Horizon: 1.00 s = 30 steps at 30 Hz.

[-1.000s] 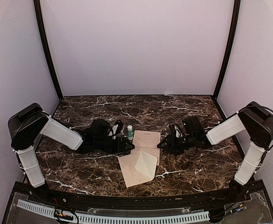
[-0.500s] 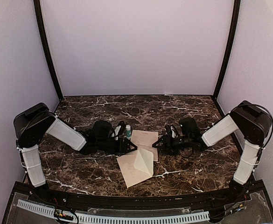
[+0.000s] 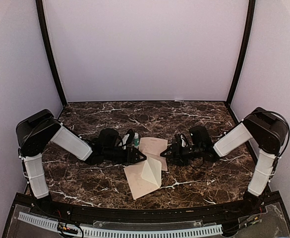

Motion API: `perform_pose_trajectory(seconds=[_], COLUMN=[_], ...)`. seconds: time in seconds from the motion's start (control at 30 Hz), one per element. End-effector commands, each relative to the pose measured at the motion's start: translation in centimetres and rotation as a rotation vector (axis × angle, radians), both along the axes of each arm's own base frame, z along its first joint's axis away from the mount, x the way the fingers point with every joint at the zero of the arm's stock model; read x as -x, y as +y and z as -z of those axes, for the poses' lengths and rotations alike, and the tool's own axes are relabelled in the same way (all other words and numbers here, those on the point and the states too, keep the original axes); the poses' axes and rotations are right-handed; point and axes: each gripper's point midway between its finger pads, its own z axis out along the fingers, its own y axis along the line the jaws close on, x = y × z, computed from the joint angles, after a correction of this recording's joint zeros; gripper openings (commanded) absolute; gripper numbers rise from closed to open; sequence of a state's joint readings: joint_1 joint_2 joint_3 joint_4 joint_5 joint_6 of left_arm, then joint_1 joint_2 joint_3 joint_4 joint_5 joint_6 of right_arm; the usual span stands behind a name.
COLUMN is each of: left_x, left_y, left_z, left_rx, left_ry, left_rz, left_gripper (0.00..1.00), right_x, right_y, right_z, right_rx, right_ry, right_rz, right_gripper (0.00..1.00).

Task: Place the letter into the envelope and seal it
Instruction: Pick up the letter from the center of the board.

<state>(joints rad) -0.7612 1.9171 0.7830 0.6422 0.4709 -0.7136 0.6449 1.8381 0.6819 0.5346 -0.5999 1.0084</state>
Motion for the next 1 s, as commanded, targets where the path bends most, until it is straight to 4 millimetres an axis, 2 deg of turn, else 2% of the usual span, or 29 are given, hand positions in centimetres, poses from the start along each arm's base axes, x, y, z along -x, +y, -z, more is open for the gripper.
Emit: perform_pose_trajectory(seconds=[0.0,0.13,0.3,0.63,0.73,0.97], left_x=[0.8,0.9,1.0,2.9,3.2,3.1], left_y=[0.1,0.1,-0.1,-0.7,-0.6,-0.7], left_z=[1.2,1.1,0.9,0.5,0.6,0.6], left_rx=[-0.021,-0.014,-0.005,0.027,0.024,0.020], left_ry=[0.043,0.043,0.045,0.059,0.061,0.064], left_rz=[0.016,0.017,0.024,0.082,0.082,0.071], left_gripper=[0.57,0.56,0.56,0.54,0.54,0.51], right_x=[0.9,1.8,2.6,2.4,2.5,2.6], right_y=[0.1,0.2,0.5,2.0,2.1,2.3], right_z=[-0.8,-1.3,-1.8,-3.3,-3.3,-3.7], right_rx=[-0.025,-0.053,-0.072,-0.146,-0.148,-0.166], right_ry=[0.012,0.036,0.036,0.002,0.001,-0.004], right_rz=[0.045,0.081,0.104,0.080,0.080,0.079], right_gripper=[0.54,0.55,0.60,0.62,0.61,0.48])
